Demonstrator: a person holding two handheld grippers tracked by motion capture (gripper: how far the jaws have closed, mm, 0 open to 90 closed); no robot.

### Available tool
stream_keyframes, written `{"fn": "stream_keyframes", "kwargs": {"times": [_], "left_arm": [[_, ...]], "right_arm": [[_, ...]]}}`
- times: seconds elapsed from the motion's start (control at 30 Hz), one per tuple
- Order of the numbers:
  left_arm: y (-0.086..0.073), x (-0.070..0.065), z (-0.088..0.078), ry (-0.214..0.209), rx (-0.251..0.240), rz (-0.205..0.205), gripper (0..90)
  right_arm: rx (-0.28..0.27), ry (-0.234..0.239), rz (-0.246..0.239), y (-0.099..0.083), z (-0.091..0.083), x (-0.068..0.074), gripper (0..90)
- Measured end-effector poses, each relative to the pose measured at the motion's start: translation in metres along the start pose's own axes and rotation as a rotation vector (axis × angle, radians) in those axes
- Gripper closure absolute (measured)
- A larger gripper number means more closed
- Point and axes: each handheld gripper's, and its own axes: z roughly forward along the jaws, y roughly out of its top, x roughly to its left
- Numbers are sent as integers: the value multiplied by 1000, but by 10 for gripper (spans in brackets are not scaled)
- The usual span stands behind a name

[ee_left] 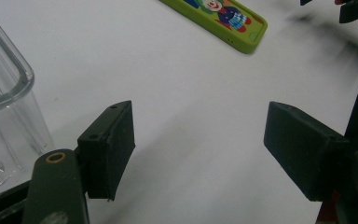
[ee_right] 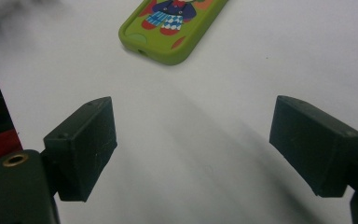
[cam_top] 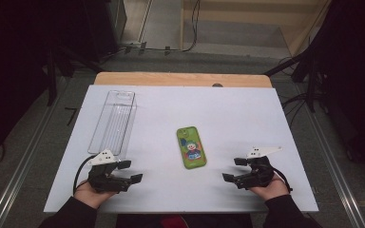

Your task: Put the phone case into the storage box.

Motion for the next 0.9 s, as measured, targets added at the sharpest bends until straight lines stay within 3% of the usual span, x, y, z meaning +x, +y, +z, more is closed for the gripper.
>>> {"fn": "stream_keyframes", "kwargs": {"times": [0.13, 0.17, 0.27, 0.57, 0.67, 0.9], "left_arm": [[0, 1, 0, -4, 1, -4, 251], [0, 2, 0, -16, 8, -8, 250], [0, 2, 0, -60, -4, -22, 251], [-2, 4, 1, -36, 9, -18, 250], [-1, 4, 1, -34, 7, -21, 250], [-2, 5, 0, -27, 4, -19, 250]], "right_arm": [[-3, 5, 4, 0, 0, 0, 131], [-3, 16, 3, 0, -1, -1, 177], [-2, 16, 1, 0, -1, 0, 183], [0, 15, -4, 2, 1, 0, 189], [17, 43, 19, 3, 3, -3, 198], [15, 31, 10, 3, 3, -3, 197]]}}
